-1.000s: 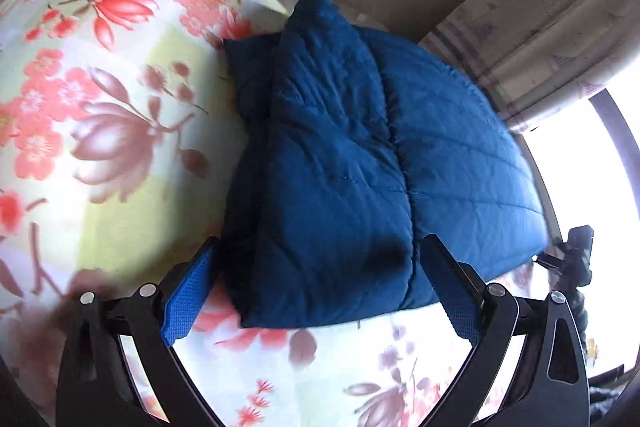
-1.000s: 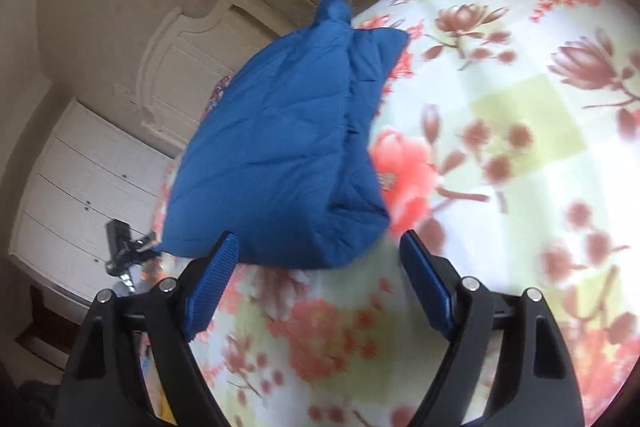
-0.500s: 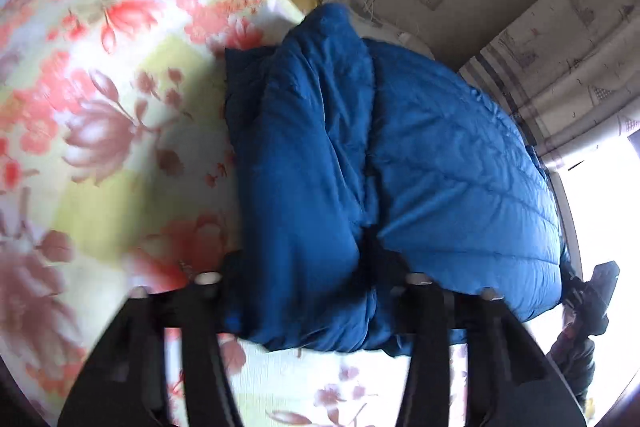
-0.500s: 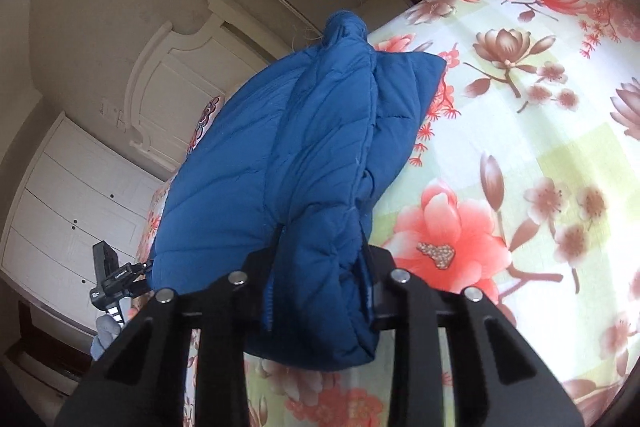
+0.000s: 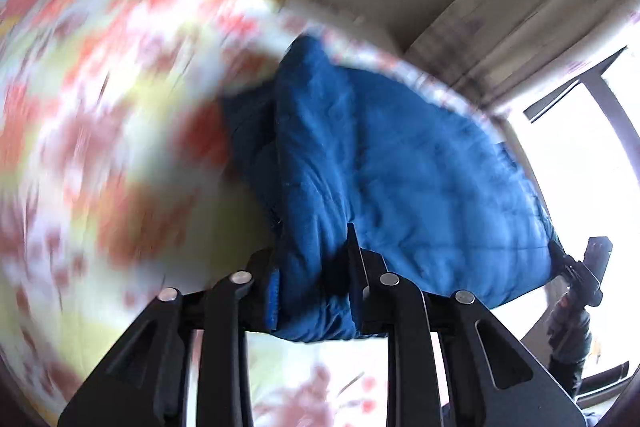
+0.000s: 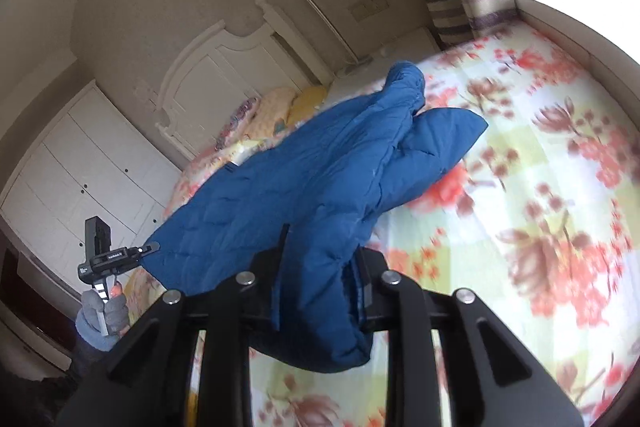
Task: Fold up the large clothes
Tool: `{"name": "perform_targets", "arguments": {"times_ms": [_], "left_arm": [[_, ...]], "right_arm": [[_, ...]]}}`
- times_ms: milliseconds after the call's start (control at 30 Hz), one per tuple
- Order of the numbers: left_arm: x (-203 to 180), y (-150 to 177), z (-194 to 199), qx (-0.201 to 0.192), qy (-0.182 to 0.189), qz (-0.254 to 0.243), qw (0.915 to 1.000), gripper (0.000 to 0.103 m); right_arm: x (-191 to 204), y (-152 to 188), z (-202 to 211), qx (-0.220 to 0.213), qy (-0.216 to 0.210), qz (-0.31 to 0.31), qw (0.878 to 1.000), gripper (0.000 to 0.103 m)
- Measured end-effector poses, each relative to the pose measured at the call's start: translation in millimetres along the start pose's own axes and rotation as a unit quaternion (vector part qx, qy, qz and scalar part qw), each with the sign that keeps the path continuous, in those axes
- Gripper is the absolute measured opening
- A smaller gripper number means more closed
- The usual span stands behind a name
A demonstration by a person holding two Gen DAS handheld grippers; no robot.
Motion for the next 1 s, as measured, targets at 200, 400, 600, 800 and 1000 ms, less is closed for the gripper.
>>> {"name": "perform_targets", "arguments": {"times_ms": [200,400,600,800,1000], "left_arm": [[14.2,-10.5,30.9,-0.094,-0.190,0.035,0.9766,0.076],[-93.7,-118.1,-7.7,-0.154,-0.173,-0.088,0.9688,0.097],[-120.1,-181.8,-111.5,-0.092,-0.276,-0.213,0.9329,0.098],[-49.5,-170.2,-167.8,-0.007,-0.228,-0.139,0.9636,0.099],[-44.6,-170.4,-174.8,0.000,-0.233,-0.132,0.9635,0.099]], "right_arm": [[-75.3,5.6,30.2,-0.048,0.111,-0.077,0.990,0.062],[42.7,-47.9,-12.2,-0.100,0.123,0.063,0.985,0.070],[129.6,-84.2,-119.4,-0.096,0.199,0.187,0.957,0.079],[28.6,-94.3,-203.2,0.018,0.268,0.146,0.952,0.090],[19.7,-96.2,-208.0,0.024,0.265,0.146,0.953,0.092]]}}
Point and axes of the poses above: each gripper's, at about its wrist camera, not at the fingertips, and z roughly against the way its jaws point, x to its left, y to its underside, the point moved 4 cm from there along -z, roughly the way its jaws point, and after that the axes turned 12 degrees about -z, right-handed, at the moved point
